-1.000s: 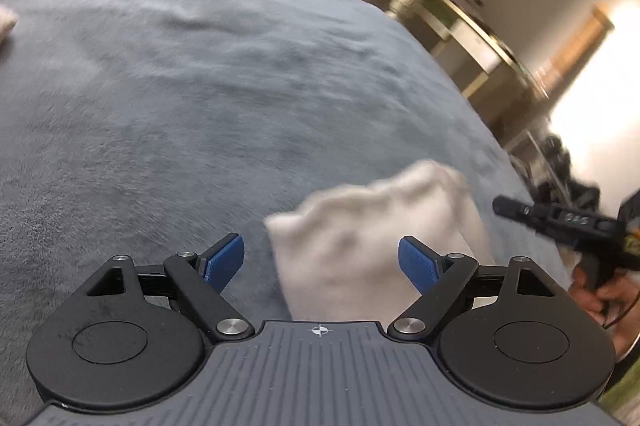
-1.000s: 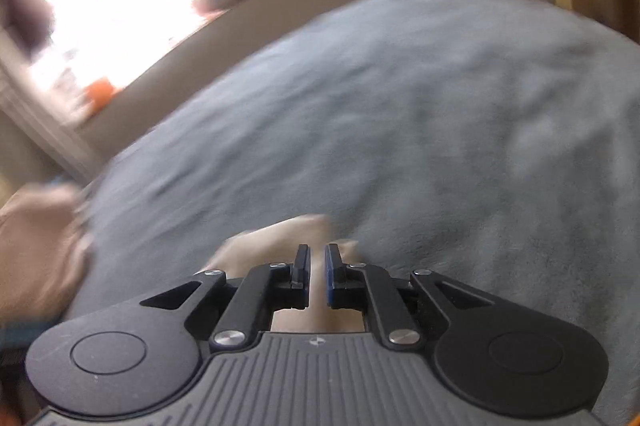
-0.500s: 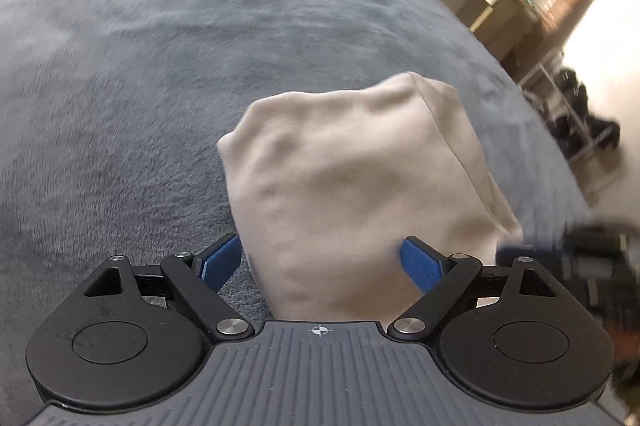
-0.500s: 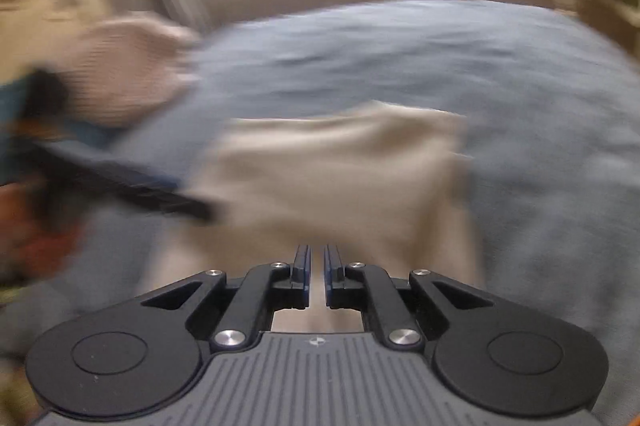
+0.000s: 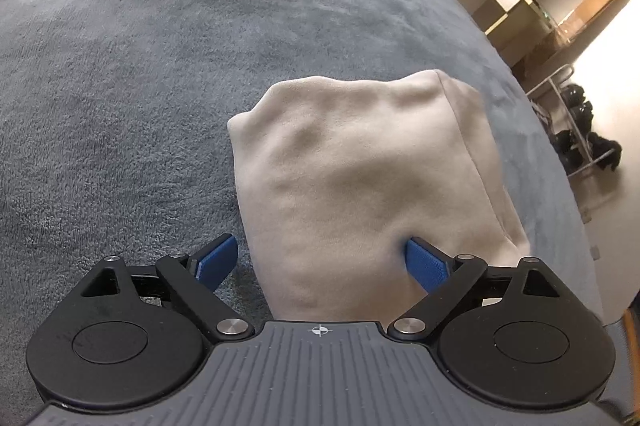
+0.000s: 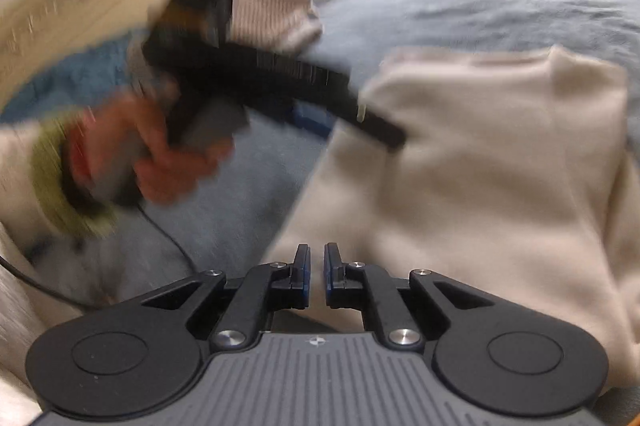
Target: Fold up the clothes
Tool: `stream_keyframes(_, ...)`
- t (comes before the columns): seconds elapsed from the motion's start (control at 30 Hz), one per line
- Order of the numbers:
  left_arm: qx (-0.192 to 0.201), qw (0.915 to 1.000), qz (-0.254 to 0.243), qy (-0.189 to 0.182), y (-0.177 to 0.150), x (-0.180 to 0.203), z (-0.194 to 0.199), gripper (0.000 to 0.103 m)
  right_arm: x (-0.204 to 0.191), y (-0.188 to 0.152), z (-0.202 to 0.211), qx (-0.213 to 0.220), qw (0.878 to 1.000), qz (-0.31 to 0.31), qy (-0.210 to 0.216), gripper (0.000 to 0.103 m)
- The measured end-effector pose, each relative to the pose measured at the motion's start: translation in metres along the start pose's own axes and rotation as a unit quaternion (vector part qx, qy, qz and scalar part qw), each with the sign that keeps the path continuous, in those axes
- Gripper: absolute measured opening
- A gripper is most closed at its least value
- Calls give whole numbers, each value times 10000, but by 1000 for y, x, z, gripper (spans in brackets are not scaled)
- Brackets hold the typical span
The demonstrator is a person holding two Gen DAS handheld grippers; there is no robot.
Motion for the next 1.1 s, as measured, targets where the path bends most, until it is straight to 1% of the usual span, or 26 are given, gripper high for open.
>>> stream_keyframes(0.1, 27, 10000, 39, -28, 0, -1, 1, 92, -1, 5, 5, -50, 9999, -124, 88, 8)
stream_keyframes(0.2, 25, 10000, 53, -40, 2, -2, 1, 92, -17, 17, 17, 205, 9991, 66, 378, 7)
stream_keyframes(0.23, 25, 10000, 58, -43, 2, -2, 0, 92, -21, 15, 18, 210, 9990, 111, 387, 7)
stream_keyframes(0.3, -1, 10000, 63, -41, 2, -2, -1, 92, -24, 5, -2, -69, 9993, 343, 163, 7)
stream_keyframes(0.37, -30, 10000, 65, -23, 1, -3, -2, 92, -26, -4, -16, -115, 9983, 578, 21, 7)
stream_keyframes(0.47, -6, 9999, 110, -69, 1, -4, 0, 92, -29, 4, -10, -113, 9993, 349, 92, 7)
stream_keyframes(0.53, 3, 9999, 107, -66, 1, -4, 0, 92, -38, 11, -1, 10, 9986, 417, 312, 6)
stream_keyframes(0.67, -8, 10000, 6, 5, 1, -2, -2, 92, -45, -6, -24, -291, 9966, 761, 81, 4)
stream_keyframes(0.7, 19, 10000, -29, 21, 1, -1, -1, 92, -44, -9, -26, -268, 9970, 719, 74, 4)
stream_keyframes(0.73, 63, 9999, -77, 36, 1, -1, 2, 92, -43, -8, -25, -248, 9982, 535, 115, 4)
stream_keyframes(0.8, 158, 9996, -204, 66, 3, 2, 7, 90, -45, -1, -15, -149, 9992, 323, 201, 6)
stream_keyframes(0.87, 270, 9986, -442, 109, 2, 9, 16, 89, -47, 5, 3, 97, 9991, 347, 224, 6)
stream_keyframes(0.9, 377, 9973, -625, 82, 1, 16, 22, 89, -45, 9, 11, 223, 9990, 353, 173, 6)
stream_keyframes(1.0, 573, 9908, -1225, -71, -10, 35, 37, 91, -17, 16, 42, 704, 9965, 46, -449, 6)
stream_keyframes(1.07, 493, 9859, -1591, -122, -24, 48, 35, 92, 10, 13, 63, 1049, 9902, -350, -854, 6)
stream_keyframes(1.1, 461, 9831, -1770, -120, -31, 54, 34, 95, 25, 8, 70, 1084, 9870, -507, -1075, 7)
Point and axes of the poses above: each gripper's, at about its wrist camera, not at the fingertips, and z roughly against the way its jaws point, x to its right, y to its top, the point moved 9 cm from there along -z, roughly the way its jaws point, and after that the axes turned 1 degree about y, right-handed, at the moved point
